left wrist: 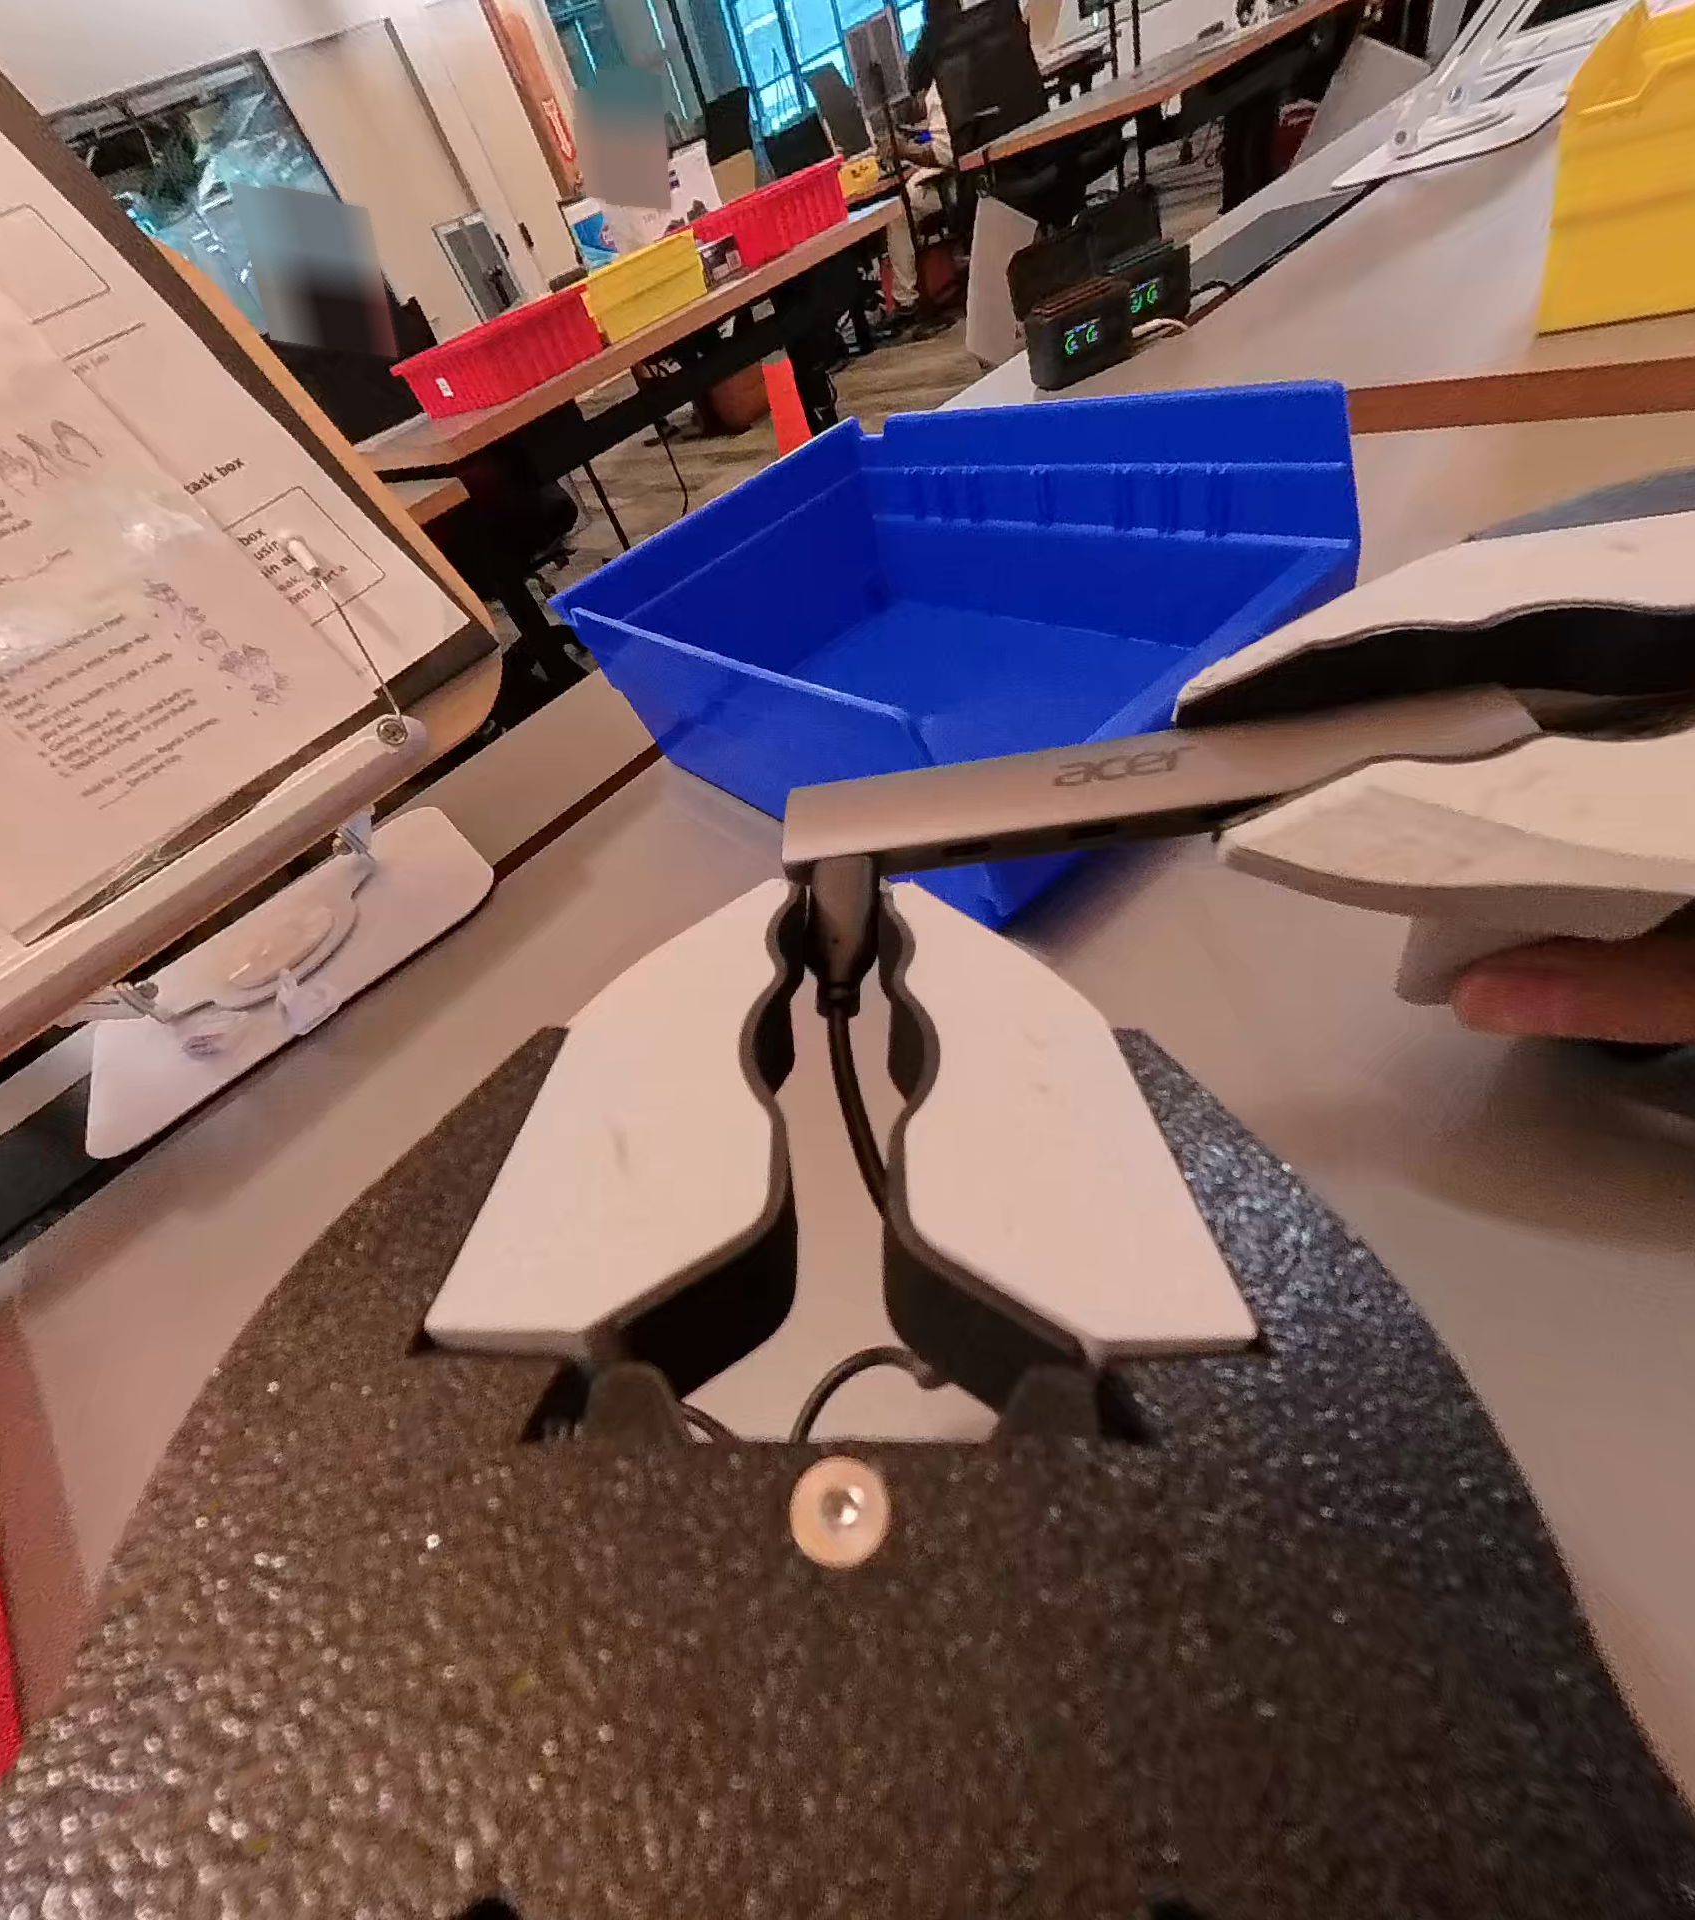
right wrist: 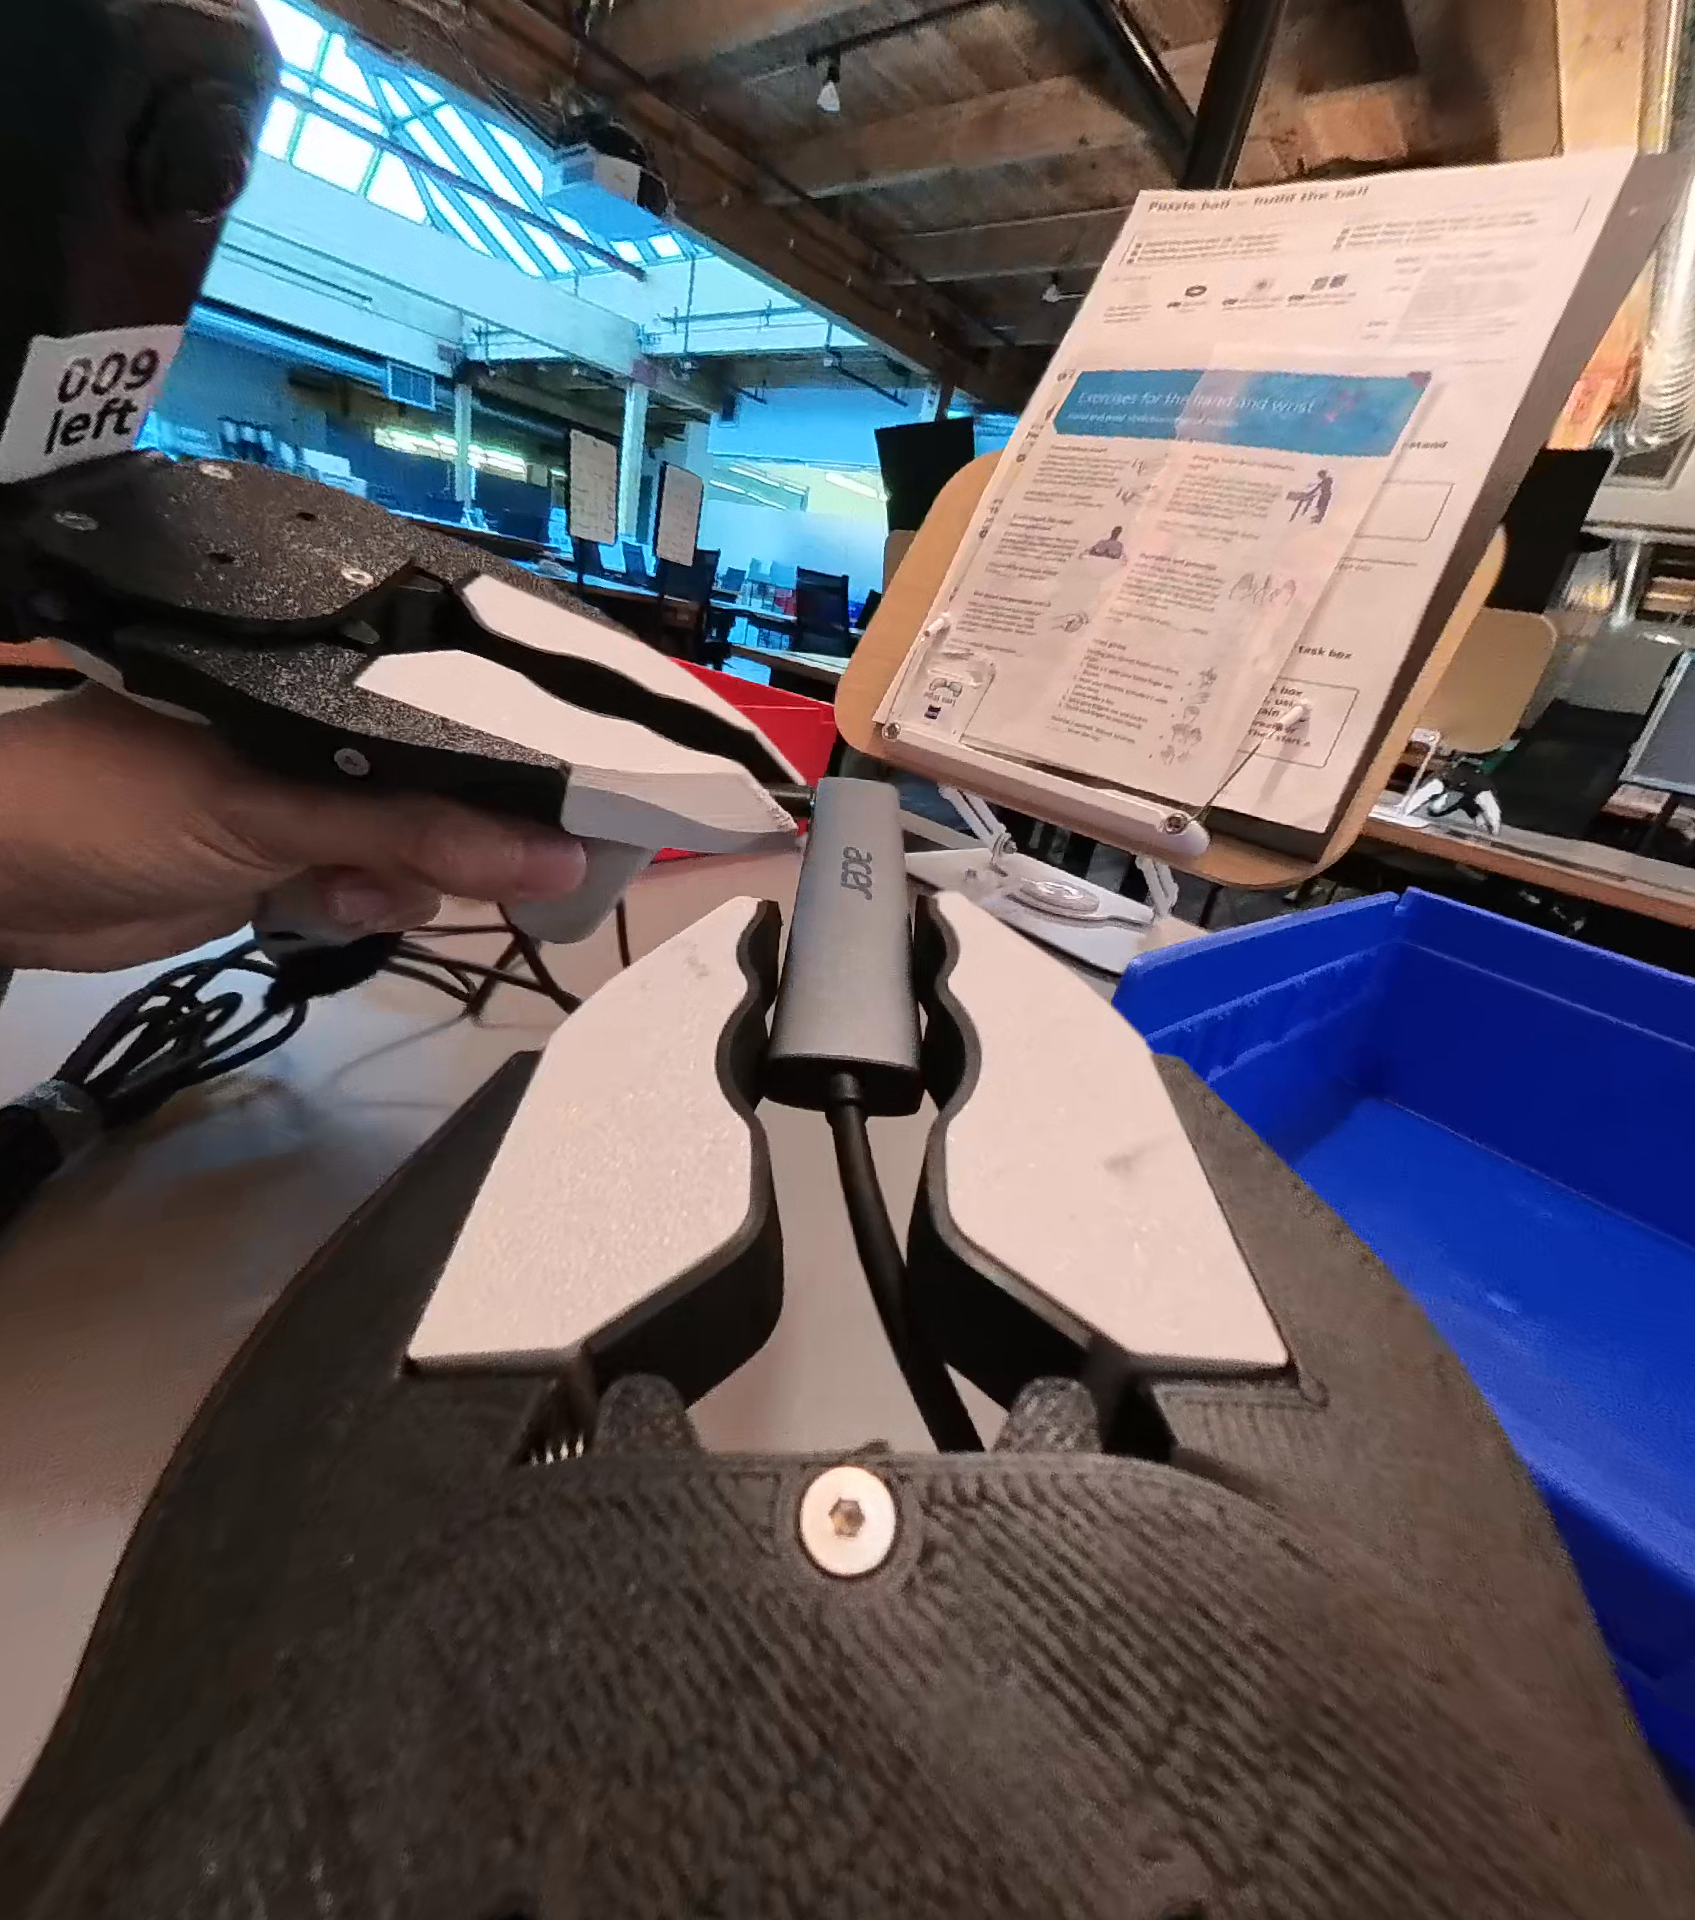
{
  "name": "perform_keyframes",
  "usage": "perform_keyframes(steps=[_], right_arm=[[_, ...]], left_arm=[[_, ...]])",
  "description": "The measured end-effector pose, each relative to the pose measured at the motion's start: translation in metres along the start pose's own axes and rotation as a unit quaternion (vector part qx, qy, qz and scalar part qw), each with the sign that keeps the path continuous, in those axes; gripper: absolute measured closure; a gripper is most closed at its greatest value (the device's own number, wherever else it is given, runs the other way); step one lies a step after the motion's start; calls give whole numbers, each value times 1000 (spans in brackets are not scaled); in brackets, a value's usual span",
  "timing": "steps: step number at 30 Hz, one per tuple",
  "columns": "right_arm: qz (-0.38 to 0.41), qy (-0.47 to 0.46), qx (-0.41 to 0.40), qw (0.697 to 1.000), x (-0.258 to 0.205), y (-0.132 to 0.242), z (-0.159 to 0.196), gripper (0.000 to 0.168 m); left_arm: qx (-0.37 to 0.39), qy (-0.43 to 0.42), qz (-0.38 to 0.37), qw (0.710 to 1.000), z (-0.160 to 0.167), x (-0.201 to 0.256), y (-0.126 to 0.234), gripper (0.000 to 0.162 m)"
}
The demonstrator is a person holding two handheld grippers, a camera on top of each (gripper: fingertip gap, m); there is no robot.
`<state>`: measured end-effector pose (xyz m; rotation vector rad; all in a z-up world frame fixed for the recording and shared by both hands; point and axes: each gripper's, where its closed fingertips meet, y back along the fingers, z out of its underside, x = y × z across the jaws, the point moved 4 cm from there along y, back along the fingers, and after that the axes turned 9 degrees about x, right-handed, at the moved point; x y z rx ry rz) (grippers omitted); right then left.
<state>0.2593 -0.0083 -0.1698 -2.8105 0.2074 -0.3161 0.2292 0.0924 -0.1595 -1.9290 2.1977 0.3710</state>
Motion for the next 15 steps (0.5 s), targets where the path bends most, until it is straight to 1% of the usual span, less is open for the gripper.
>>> perform_keyframes(steps=[4, 7, 11, 15], right_arm=[[8, 33, -7, 999, -4, -2, 2, 142], [10, 37, -5, 999, -3, -2, 1, 142], [13, 59, -8, 998, -6, -3, 2, 143], [15, 48, -4, 999, -6, -3, 1, 143]], left_arm=[[-2, 26, -2, 1000, 3, -1, 2, 147], [4, 40, -1, 999, 2, -3, 8, 150], [-18, 62, 6, 998, 4, -4, 8, 150], [-25, 90, 11, 996, 6, -3, 6, 150]])
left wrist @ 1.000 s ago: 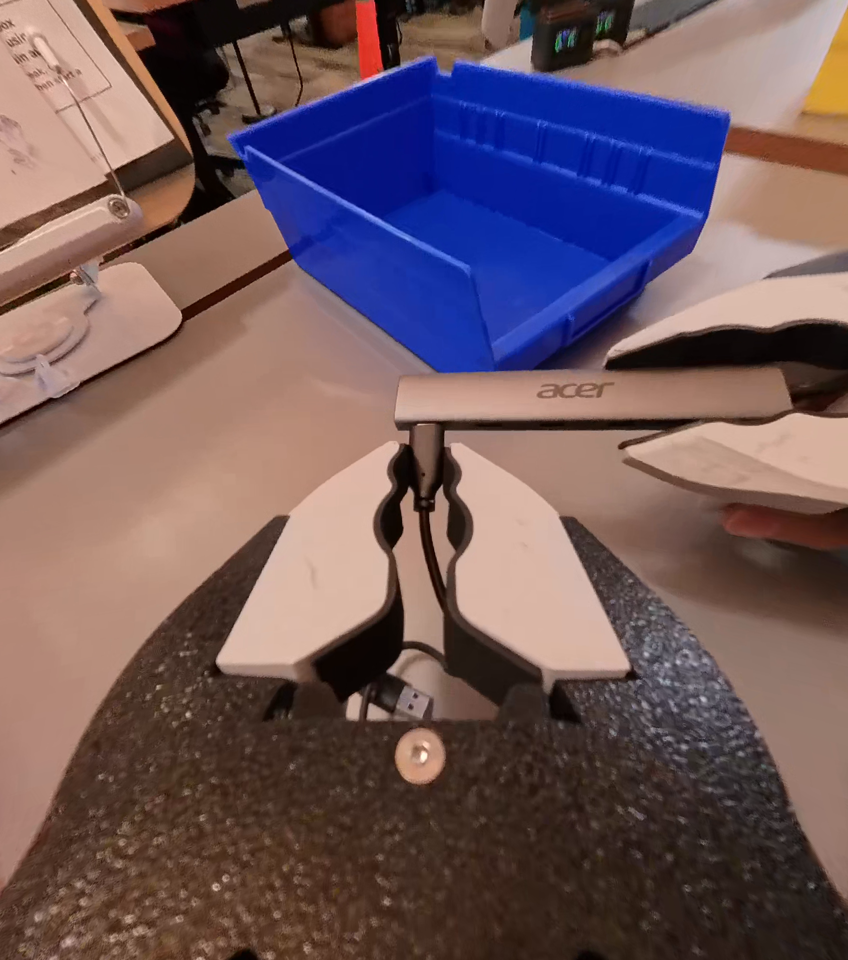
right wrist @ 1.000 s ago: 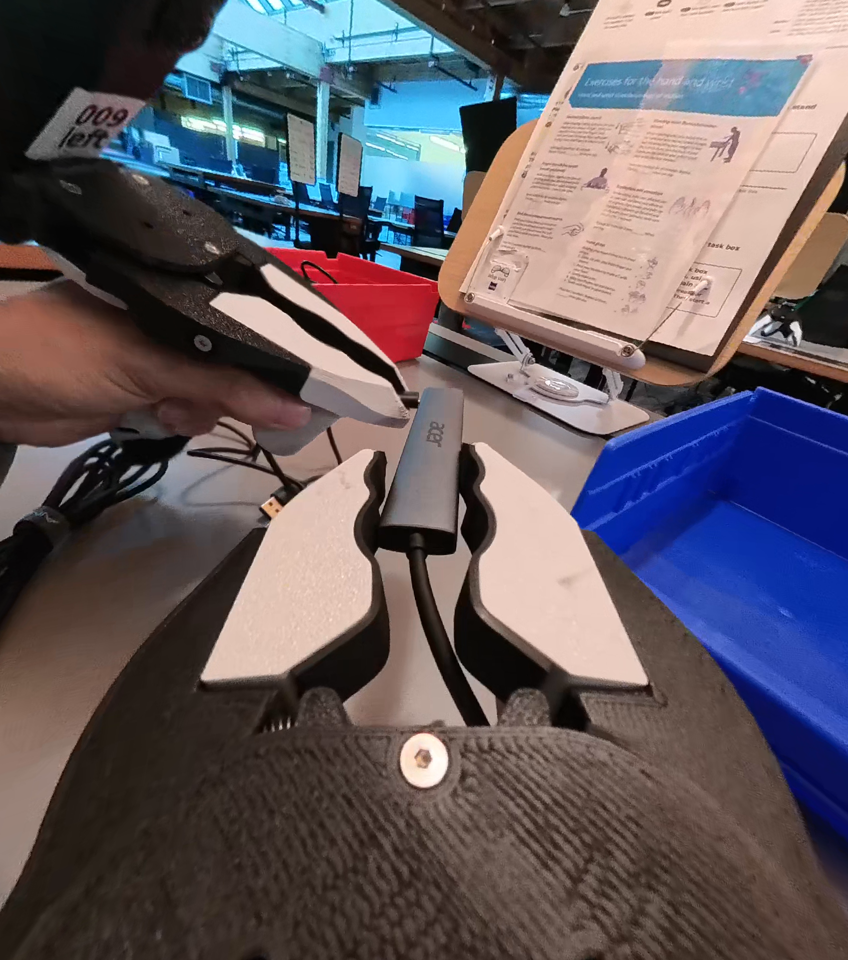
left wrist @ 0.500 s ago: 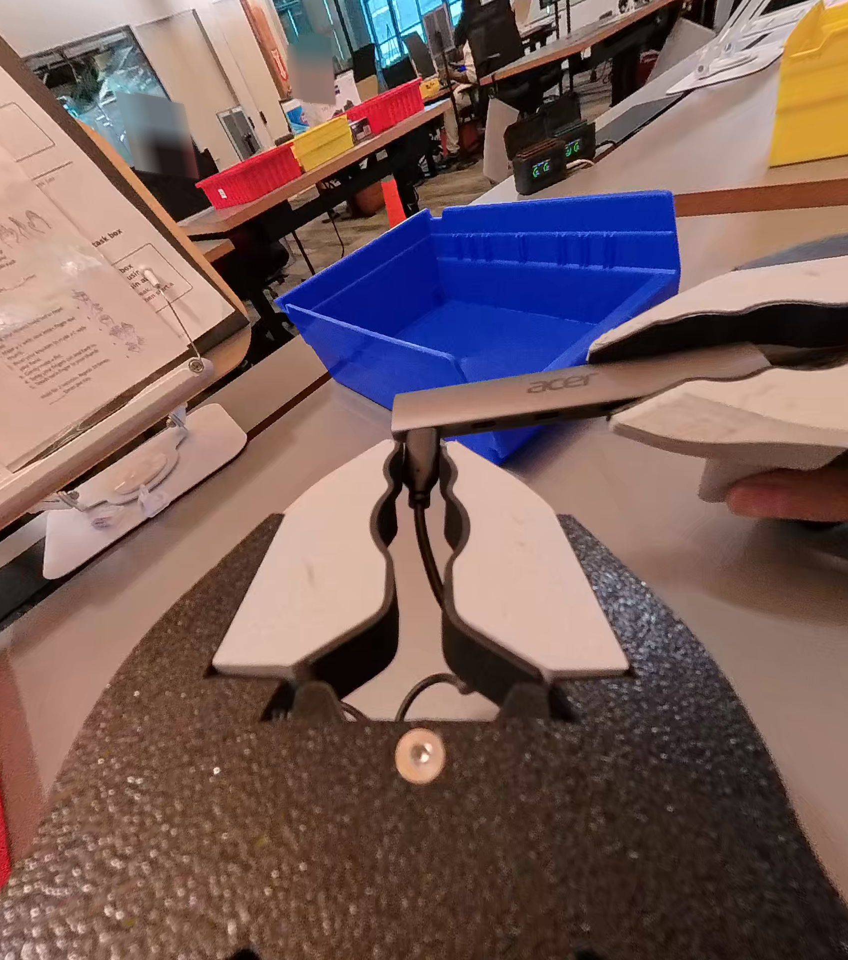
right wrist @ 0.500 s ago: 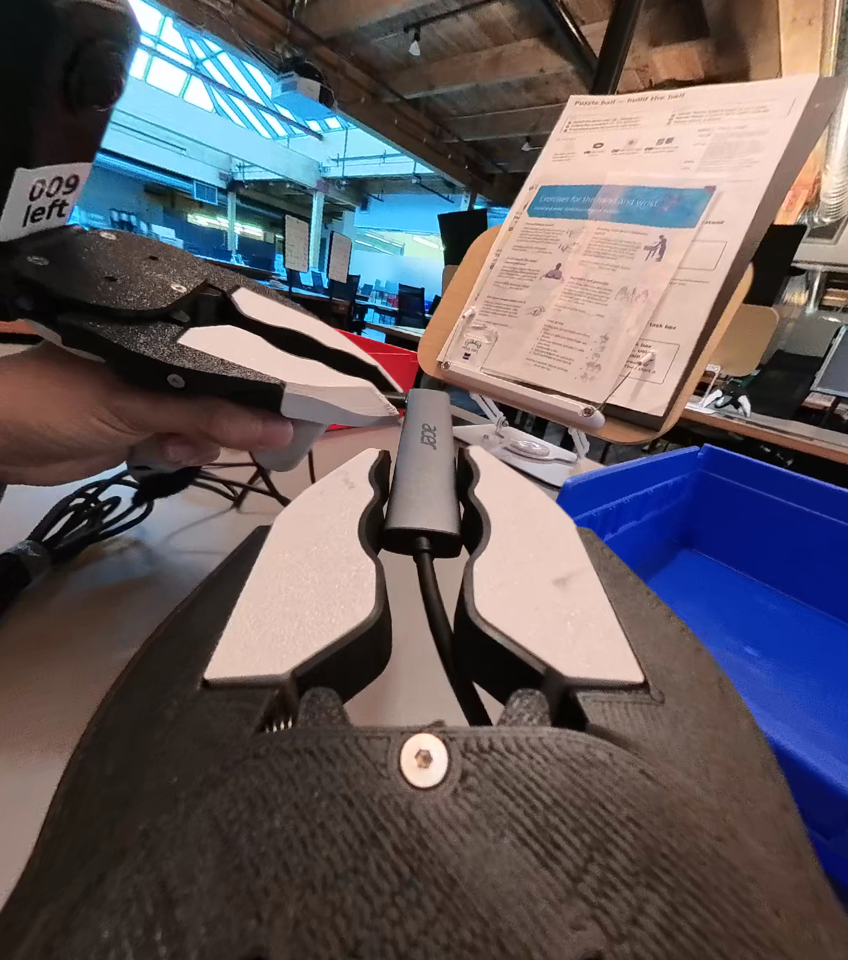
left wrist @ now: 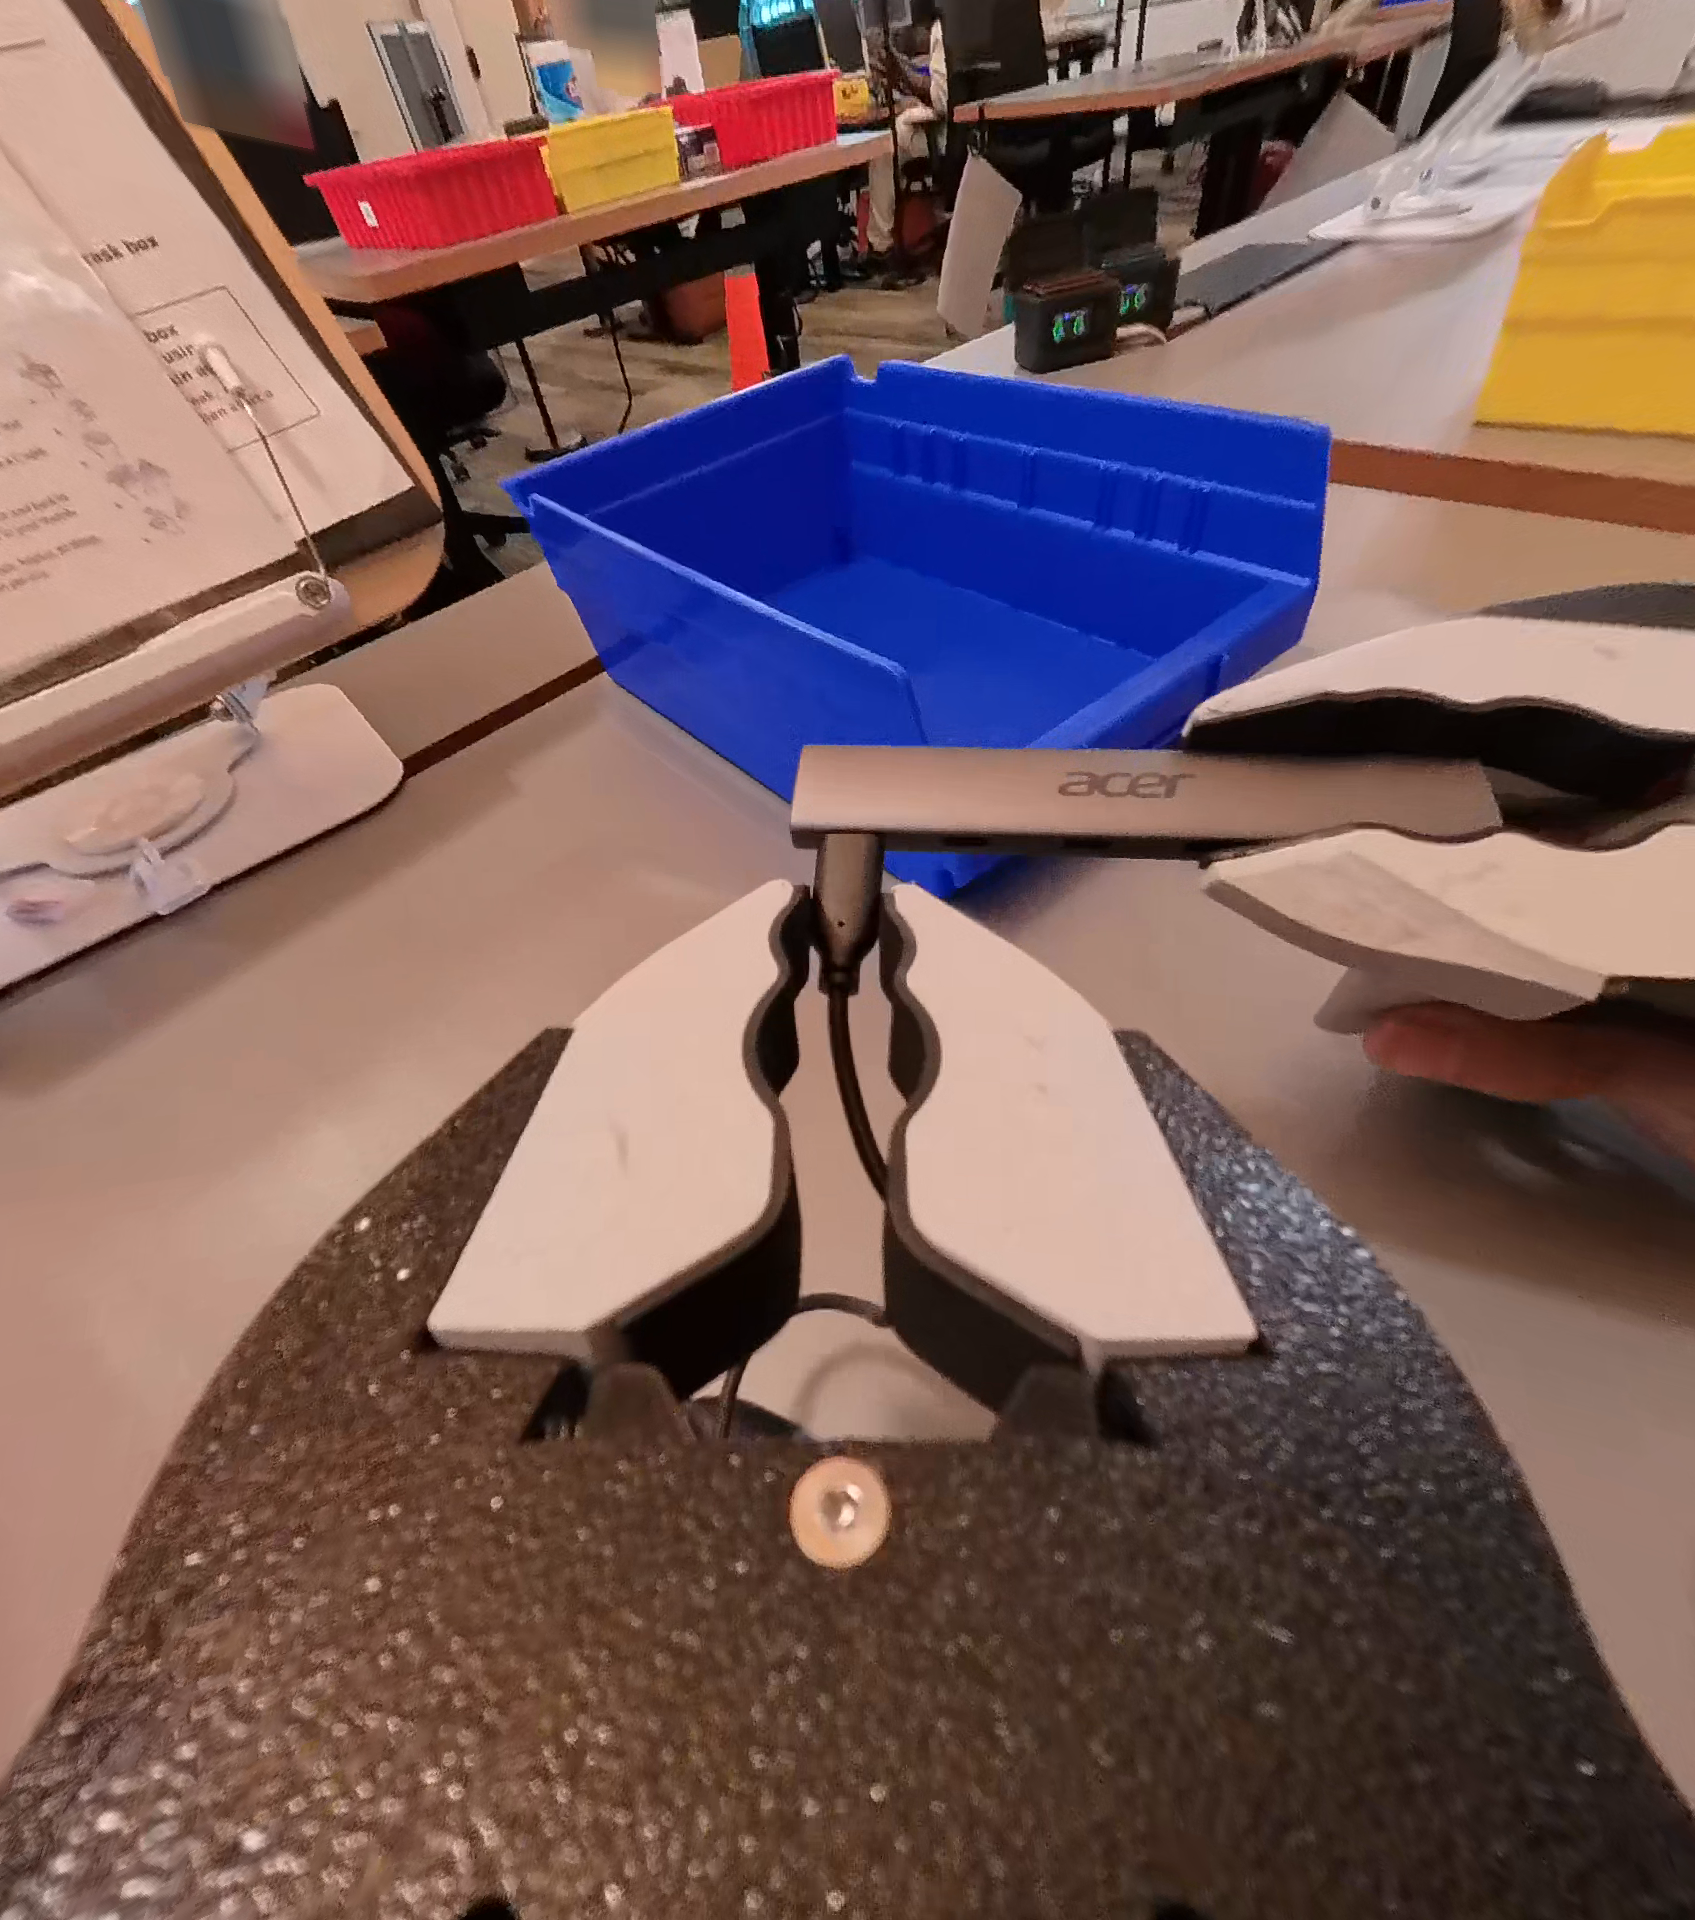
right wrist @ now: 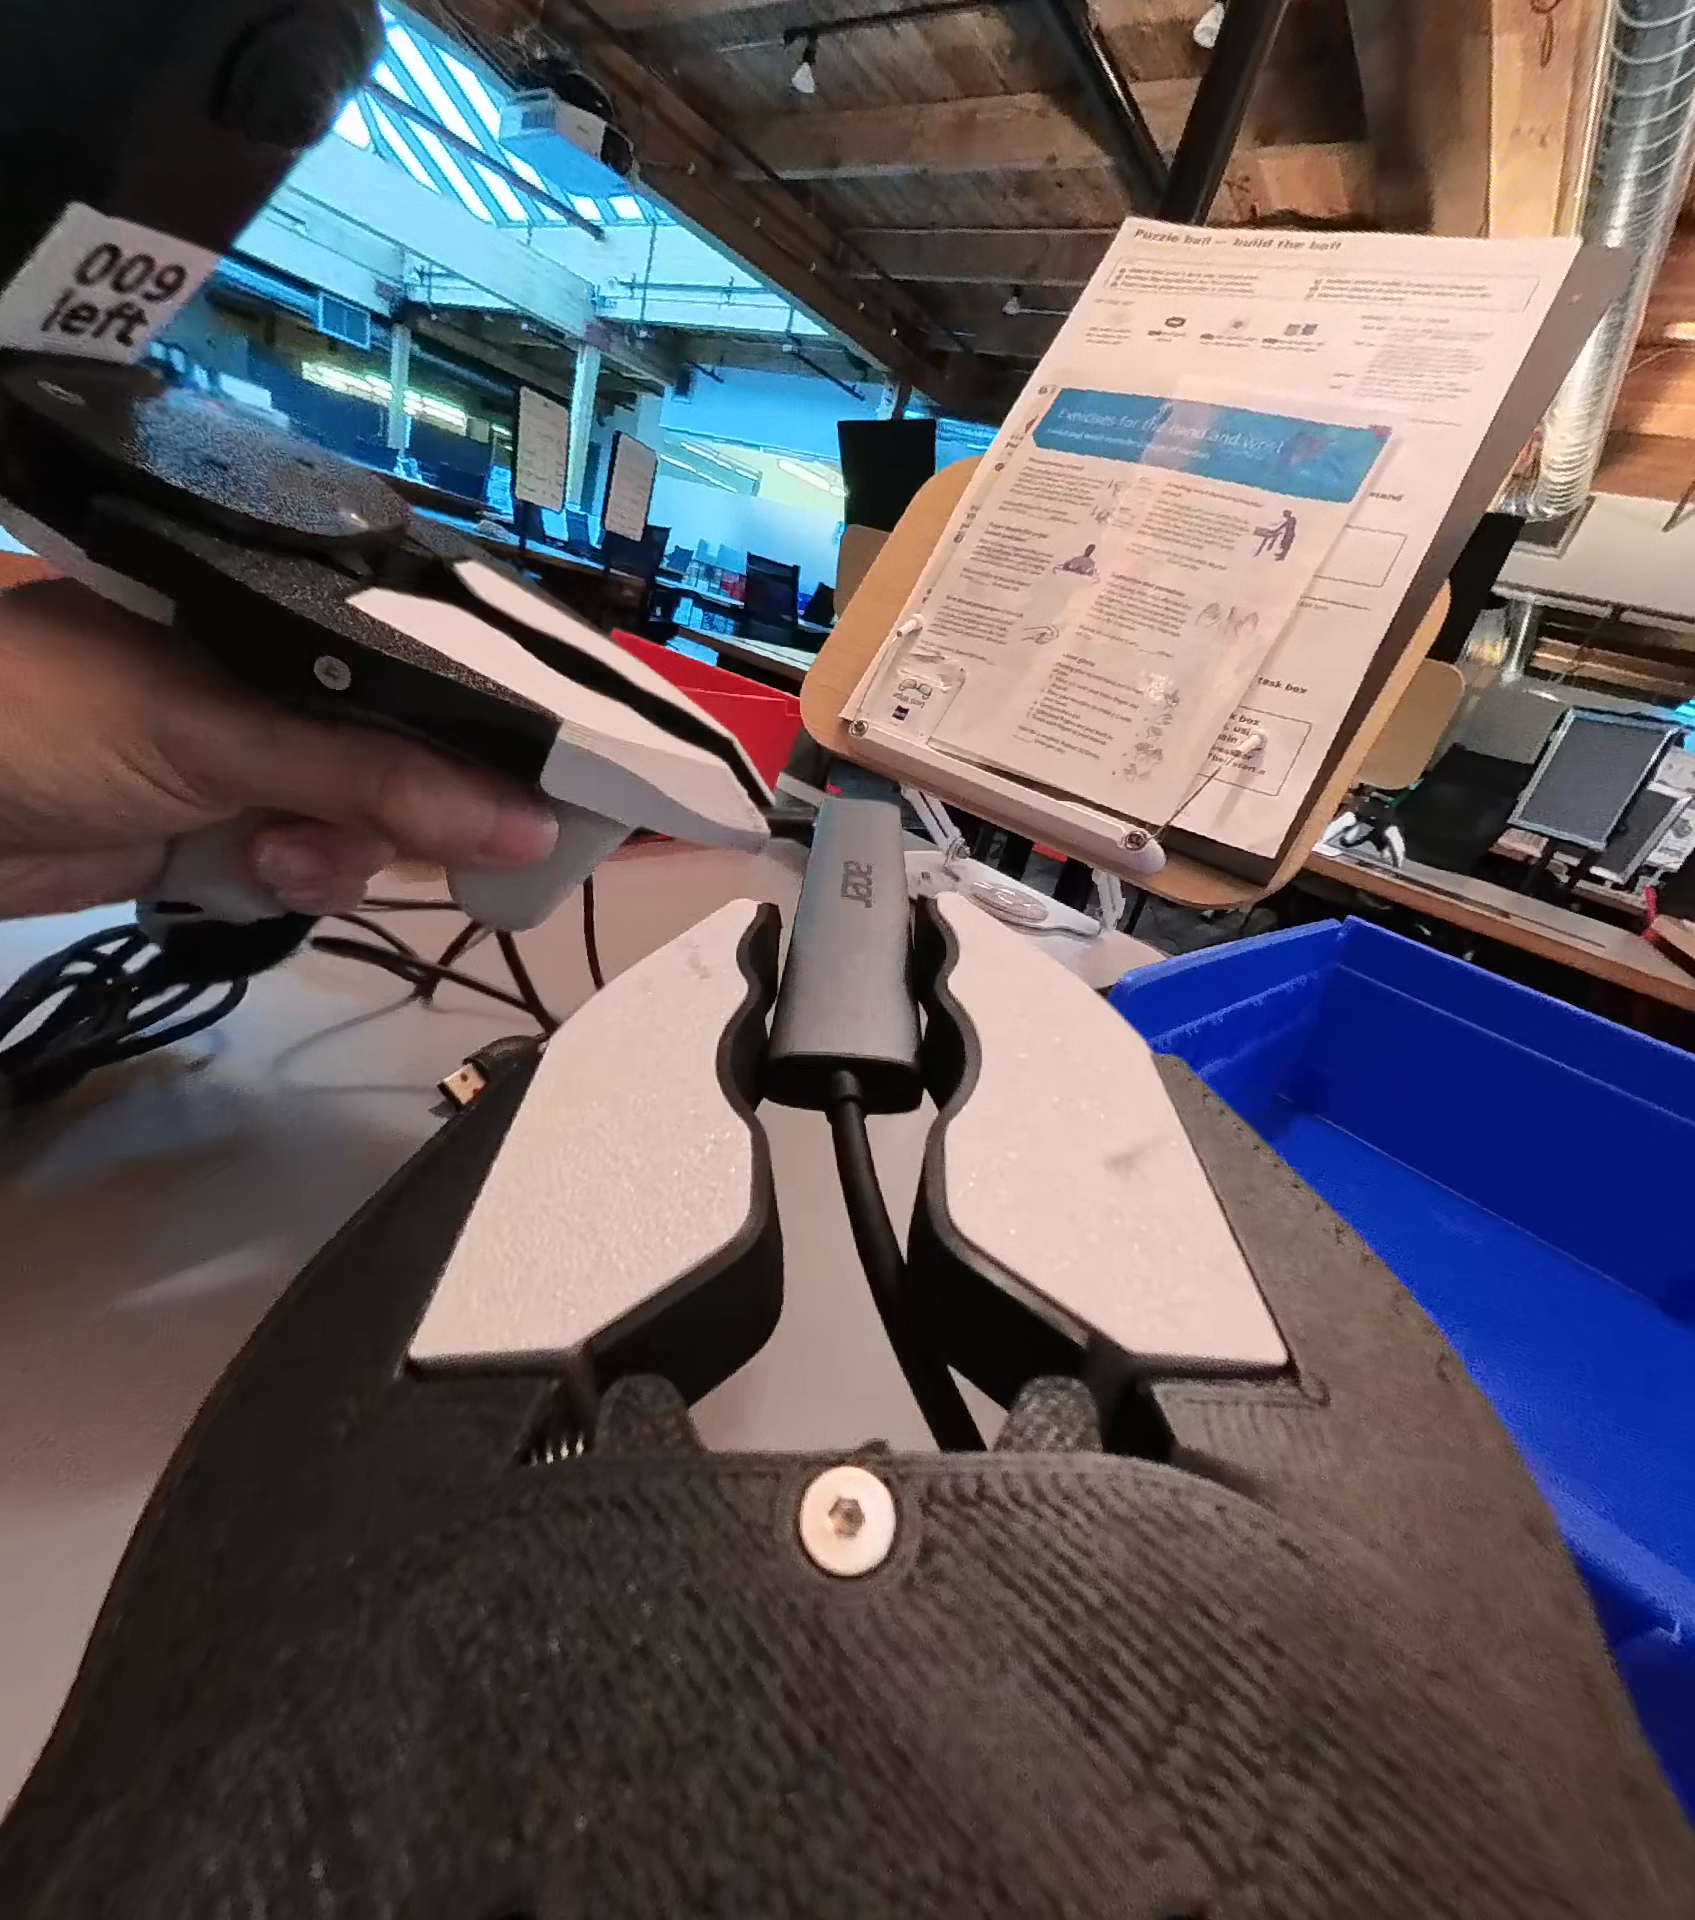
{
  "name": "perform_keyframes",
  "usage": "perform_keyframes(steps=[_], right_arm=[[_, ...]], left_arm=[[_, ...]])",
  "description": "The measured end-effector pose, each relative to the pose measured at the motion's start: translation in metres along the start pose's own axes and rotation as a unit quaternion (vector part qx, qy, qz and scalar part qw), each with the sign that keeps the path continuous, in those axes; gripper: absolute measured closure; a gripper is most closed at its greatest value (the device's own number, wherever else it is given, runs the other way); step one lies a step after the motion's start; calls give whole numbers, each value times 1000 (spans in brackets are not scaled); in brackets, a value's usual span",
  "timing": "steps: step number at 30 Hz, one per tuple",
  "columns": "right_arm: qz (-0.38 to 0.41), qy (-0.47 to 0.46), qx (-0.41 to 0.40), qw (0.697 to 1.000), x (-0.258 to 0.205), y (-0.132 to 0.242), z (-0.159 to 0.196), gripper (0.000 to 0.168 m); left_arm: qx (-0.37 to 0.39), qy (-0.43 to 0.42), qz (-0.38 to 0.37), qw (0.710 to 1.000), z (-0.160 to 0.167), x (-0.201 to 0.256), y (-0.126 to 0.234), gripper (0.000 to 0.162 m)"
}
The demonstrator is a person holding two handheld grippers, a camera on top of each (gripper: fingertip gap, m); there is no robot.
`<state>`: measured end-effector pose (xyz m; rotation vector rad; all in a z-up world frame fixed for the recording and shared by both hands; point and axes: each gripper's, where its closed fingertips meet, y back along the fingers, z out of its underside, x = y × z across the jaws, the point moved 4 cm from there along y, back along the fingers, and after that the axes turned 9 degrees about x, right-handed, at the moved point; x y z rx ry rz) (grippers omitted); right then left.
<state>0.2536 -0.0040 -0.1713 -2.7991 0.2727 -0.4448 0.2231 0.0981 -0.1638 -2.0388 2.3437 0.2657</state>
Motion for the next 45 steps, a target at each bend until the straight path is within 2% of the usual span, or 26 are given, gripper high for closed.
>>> perform_keyframes(steps=[3, 8, 11, 16, 19, 22, 24, 26, 28, 29, 32, 34, 36, 38, 39, 42, 45], right_arm=[[6, -32, 13, 999, 0, -1, -3, 142], [6, -18, -5, 1000, -4, -3, -1, 141], [5, -4, -18, 1000, -6, -5, 2, 140], [14, -33, -20, 999, 1, -4, 3, 142], [19, -41, -15, 999, 3, -4, 2, 143], [15, -65, -8, 998, 7, -2, 1, 143], [-14, -78, 1, 997, 4, -3, 0, 143], [-25, -79, 8, 997, 3, -2, -1, 143], [-66, -78, 11, 995, -5, -3, -2, 143], [-64, -71, 11, 995, -6, -3, -2, 143], [-100, -60, 7, 993, -14, -3, -2, 143], [-105, -54, 4, 993, -16, -3, -1, 143], [-105, -51, 2, 993, -17, -4, -1, 143], [-96, -51, -4, 994, -16, -4, 0, 143], [-98, -54, -3, 994, -15, -4, 0, 143], [-87, -66, 5, 994, -11, -3, -1, 143], [-60, -70, -26, 995, -9, -6, 3, 142]], left_arm=[[26, 20, -9, 999, 0, 1, 0, 151], [55, 30, -36, 997, -1, 0, 1, 151], [43, -3, -36, 998, 0, -2, 1, 151], [12, 9, -2, 1000, 6, -4, -6, 151], [27, 40, 41, 998, -5, -6, -2, 150], [38, 31, 64, 997, -21, -10, 13, 143], [25, -11, 101, 995, -29, -6, 21, 136], [-13, -104, 134, 985, -30, 2, 25, 127], [-65, -213, 159, 962, -23, 10, 23, 115], [-85, -261, 169, 947, -20, 13, 20, 114], [-113, -365, 182, 906, -17, 16, 9, 114], [-131, -400, 195, 886, -15, 19, 3, 115], [-159, -429, 219, 862, -8, 25, 0, 124], [-170, -472, 212, 839, -5, 25, -3, 134], [-170, -485, 210, 832, -5, 26, -3, 139], [-147, -505, 192, 828, -9, 26, -5, 140], [-143, -545, 159, 811, -11, 23, -6, 141]])
